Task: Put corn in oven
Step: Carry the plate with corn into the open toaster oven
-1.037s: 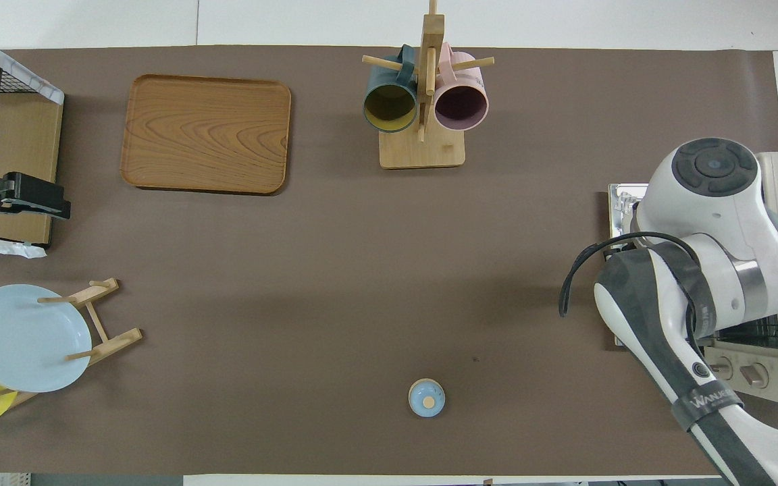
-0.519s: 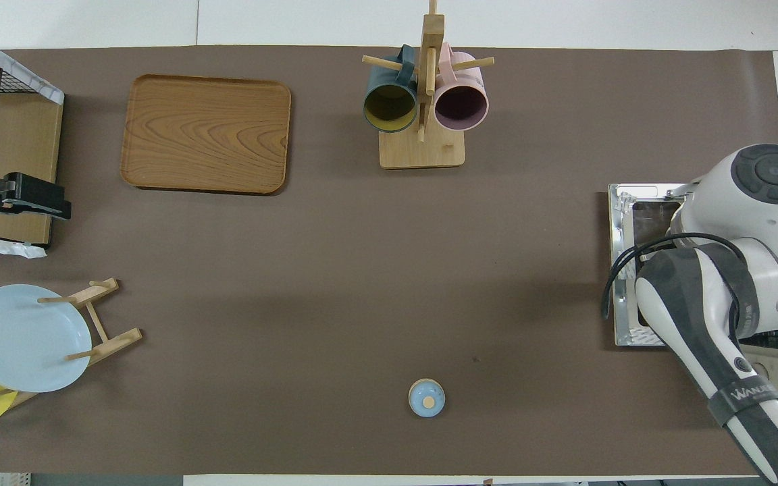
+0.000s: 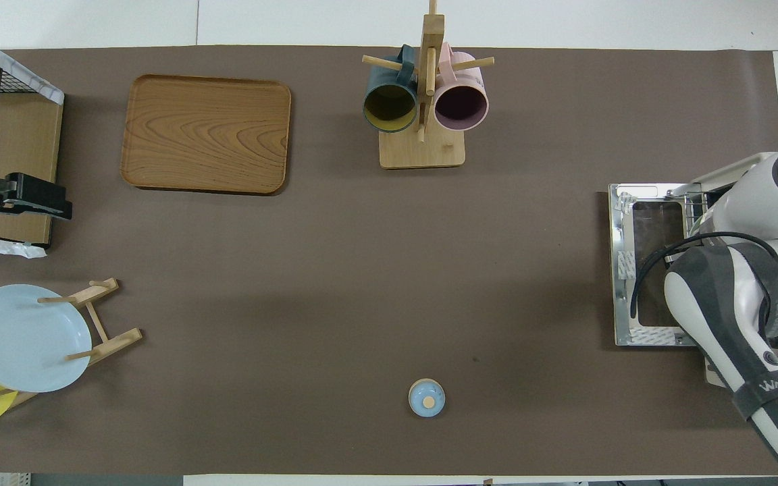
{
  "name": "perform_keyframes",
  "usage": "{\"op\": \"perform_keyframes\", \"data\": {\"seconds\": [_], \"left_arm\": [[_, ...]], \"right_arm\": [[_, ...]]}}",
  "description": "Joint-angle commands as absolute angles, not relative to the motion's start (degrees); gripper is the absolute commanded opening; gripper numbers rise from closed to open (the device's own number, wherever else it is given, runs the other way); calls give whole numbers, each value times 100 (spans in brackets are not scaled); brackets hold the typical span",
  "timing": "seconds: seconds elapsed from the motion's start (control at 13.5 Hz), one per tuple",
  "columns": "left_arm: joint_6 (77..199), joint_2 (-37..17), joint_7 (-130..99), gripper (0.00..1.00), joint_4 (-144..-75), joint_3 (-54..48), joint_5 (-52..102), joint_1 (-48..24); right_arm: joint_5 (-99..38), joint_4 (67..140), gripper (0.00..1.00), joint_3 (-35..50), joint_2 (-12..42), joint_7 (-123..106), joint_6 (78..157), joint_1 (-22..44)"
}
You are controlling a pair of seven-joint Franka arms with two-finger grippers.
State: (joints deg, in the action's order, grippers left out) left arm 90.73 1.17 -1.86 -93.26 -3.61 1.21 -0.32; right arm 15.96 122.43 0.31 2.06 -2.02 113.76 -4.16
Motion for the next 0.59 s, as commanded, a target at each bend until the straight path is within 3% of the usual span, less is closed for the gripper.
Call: {"op": "perform_keyframes", "data": {"seconds": [0.0,0.52], "left_arm": [[9105,149,-193,100,-9360,-369,18,-44],[9105,149,-193,100,-9360,-369,18,-44]], "right_arm": [[1609,12463,23,105,88,-308,11549,-527],[1275,12296,32,149,149,-325,11444,-335]]}}
